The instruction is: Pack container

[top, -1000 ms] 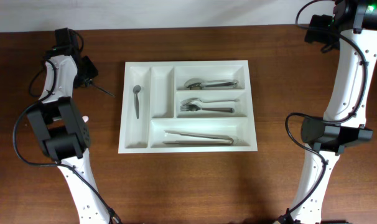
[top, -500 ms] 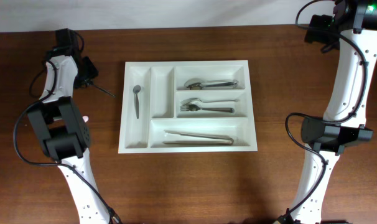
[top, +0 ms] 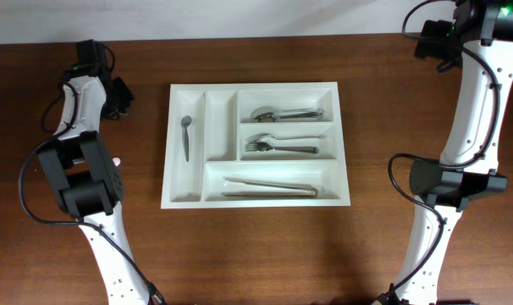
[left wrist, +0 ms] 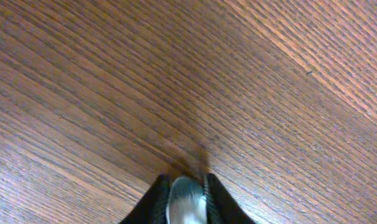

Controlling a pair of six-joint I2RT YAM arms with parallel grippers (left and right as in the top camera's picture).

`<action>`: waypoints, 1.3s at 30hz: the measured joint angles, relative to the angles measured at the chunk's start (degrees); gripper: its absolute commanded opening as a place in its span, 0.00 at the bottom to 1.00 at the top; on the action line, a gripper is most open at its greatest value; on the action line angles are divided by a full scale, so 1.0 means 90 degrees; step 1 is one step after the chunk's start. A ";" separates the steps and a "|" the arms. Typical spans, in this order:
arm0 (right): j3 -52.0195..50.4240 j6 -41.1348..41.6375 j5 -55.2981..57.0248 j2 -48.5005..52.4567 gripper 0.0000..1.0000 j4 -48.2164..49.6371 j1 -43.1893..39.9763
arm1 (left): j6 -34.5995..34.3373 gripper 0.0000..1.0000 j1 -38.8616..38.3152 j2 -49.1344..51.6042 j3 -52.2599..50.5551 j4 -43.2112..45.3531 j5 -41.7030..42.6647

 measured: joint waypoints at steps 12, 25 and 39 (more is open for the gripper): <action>0.0000 0.0000 0.0000 0.0000 0.99 0.0000 0.0000 | 0.0000 0.02 0.0000 0.0000 0.0000 0.0000 0.0046; 0.0000 0.0002 0.0000 0.0000 0.99 0.0000 0.0000 | 0.0000 0.02 0.0000 0.0000 0.0000 0.0005 0.0073; 0.0000 0.0005 0.0000 0.0000 0.99 0.0000 0.0000 | 0.0019 0.02 0.0000 0.0000 0.1406 -0.0767 0.0374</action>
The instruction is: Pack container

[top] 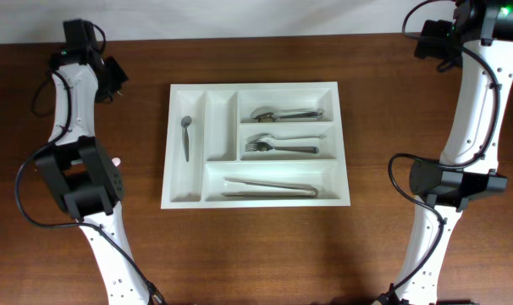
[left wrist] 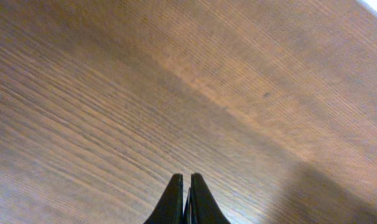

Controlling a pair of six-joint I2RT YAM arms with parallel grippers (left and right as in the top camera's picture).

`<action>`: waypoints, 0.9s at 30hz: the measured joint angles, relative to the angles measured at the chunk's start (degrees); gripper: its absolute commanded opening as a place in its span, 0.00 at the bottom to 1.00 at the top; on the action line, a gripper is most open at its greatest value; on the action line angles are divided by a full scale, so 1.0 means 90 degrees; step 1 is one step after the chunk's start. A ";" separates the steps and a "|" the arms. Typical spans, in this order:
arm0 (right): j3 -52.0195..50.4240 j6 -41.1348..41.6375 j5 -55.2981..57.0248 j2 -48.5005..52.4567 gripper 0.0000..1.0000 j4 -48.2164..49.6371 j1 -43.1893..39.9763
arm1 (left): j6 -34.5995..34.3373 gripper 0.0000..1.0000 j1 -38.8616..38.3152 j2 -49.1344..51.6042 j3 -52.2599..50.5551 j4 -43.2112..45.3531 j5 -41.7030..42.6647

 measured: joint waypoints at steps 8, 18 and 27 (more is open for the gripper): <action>0.0000 -0.0002 0.0000 0.0000 0.99 0.0000 0.0000 | 0.0617 0.02 0.0000 0.0000 0.1258 -0.1258 0.0010; 0.0000 -0.0002 0.0000 0.0000 0.99 0.0000 0.0000 | 0.2013 0.02 -0.0036 0.0000 0.2059 -0.2657 0.0631; 0.0000 -0.0002 0.0000 0.0000 0.99 0.0000 0.0000 | 0.3463 0.02 -0.0736 0.0000 0.2064 -0.3483 0.0993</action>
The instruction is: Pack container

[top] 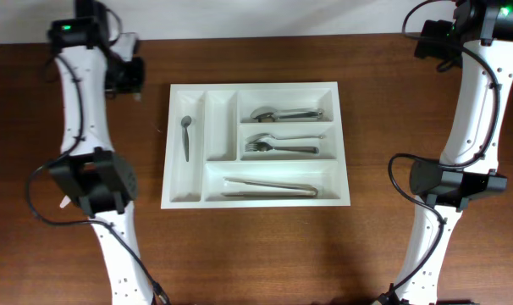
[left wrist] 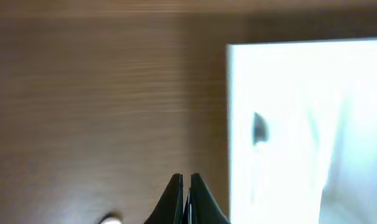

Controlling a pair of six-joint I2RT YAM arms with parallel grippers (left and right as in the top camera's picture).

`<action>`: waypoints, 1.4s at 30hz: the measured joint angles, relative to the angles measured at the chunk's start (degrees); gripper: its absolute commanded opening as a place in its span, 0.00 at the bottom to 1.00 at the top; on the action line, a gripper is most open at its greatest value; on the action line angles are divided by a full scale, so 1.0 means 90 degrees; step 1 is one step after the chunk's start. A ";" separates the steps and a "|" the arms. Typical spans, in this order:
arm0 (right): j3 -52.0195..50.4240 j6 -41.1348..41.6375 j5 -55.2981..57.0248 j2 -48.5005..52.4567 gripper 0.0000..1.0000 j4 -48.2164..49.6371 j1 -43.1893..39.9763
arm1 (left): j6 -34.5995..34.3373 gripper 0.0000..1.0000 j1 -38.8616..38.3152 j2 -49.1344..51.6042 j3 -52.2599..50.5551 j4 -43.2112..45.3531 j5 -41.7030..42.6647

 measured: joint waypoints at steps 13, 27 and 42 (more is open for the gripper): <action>0.0000 0.0000 0.0000 0.0000 0.99 0.0000 0.0000 | 0.1479 0.02 -0.1117 0.0000 -0.0262 0.0066 0.0095; 0.0000 0.0002 0.0000 0.0000 0.99 0.0000 0.0000 | 0.1860 0.02 -0.1059 0.0000 -0.1977 0.0447 0.0126; 0.0000 0.0002 0.0000 0.0000 0.99 0.0000 0.0000 | 0.1887 0.20 -0.1059 0.0000 -0.2166 0.0850 0.0160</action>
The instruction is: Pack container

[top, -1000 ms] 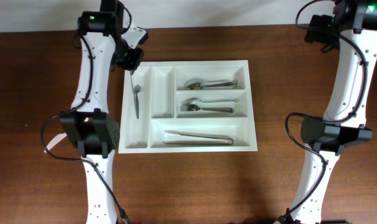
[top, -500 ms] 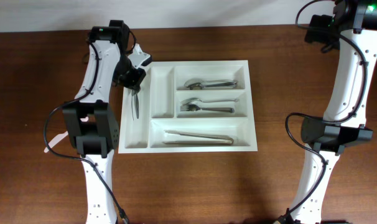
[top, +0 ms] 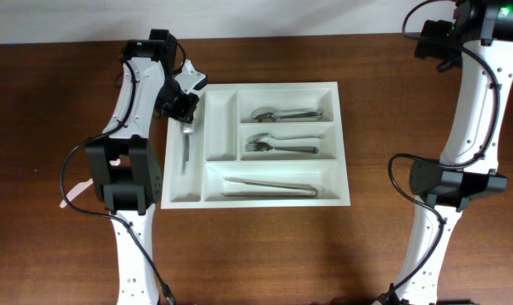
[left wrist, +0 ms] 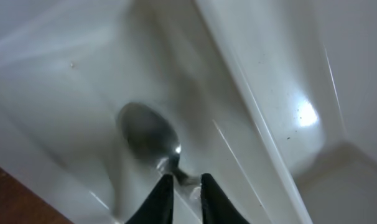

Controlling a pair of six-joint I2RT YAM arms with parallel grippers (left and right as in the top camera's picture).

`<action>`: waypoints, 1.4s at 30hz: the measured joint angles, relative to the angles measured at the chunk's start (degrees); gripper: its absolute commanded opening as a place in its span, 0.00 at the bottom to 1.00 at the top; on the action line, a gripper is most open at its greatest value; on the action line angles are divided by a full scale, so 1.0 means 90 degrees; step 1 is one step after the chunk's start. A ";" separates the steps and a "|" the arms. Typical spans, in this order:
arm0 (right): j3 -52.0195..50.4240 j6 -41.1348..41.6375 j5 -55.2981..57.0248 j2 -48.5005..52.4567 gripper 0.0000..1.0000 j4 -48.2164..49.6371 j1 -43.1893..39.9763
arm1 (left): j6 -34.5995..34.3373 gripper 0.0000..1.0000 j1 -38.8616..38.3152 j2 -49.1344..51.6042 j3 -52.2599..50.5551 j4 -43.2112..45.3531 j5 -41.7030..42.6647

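Note:
A white cutlery tray [top: 341,144] lies in the middle of the brown table. A small metal spoon [top: 186,144] rests in its leftmost long compartment, and its bowl [left wrist: 148,134] fills the left wrist view. My left gripper [top: 184,108] hangs low over that spoon's bowl end. Its fingertips [left wrist: 162,199] stand a narrow gap apart, with the spoon's neck running between them. My right gripper [top: 431,39] is raised at the far right back corner, away from the tray, and its jaws are too small to read.
The tray's other compartments hold spoons [top: 286,113], forks [top: 282,146] and long utensils [top: 269,186]; the narrow slot [top: 218,127] holds nothing. A small white object [top: 70,199] lies on the table left of the tray. Both arm bases stand at the table's sides.
My left gripper has moved from the table off the tray's back left corner to low over the spoon in the left compartment. Its fingers, pressed together then, now stand slightly apart.
My left gripper was low over bare wood left of the tray, with something silvery between its fingers. Later it was shut and empty-looking near the table's back left. Then it neared the tray's corner, and now it is over the spoon inside.

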 measured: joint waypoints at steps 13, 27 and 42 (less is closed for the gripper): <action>0.0000 0.0000 0.0000 0.0000 0.99 0.0000 0.0000 | -0.0073 0.20 0.0000 0.0000 -0.0005 0.0131 0.0000; 0.0000 -0.0002 0.0000 0.0000 0.99 0.0000 0.0000 | -0.0746 0.21 0.0000 0.0000 0.1030 -0.0160 0.0209; 0.0000 -0.0002 0.0000 0.0000 0.99 0.0000 0.0000 | -0.2968 0.29 0.0988 0.0000 0.2650 -0.1353 0.0085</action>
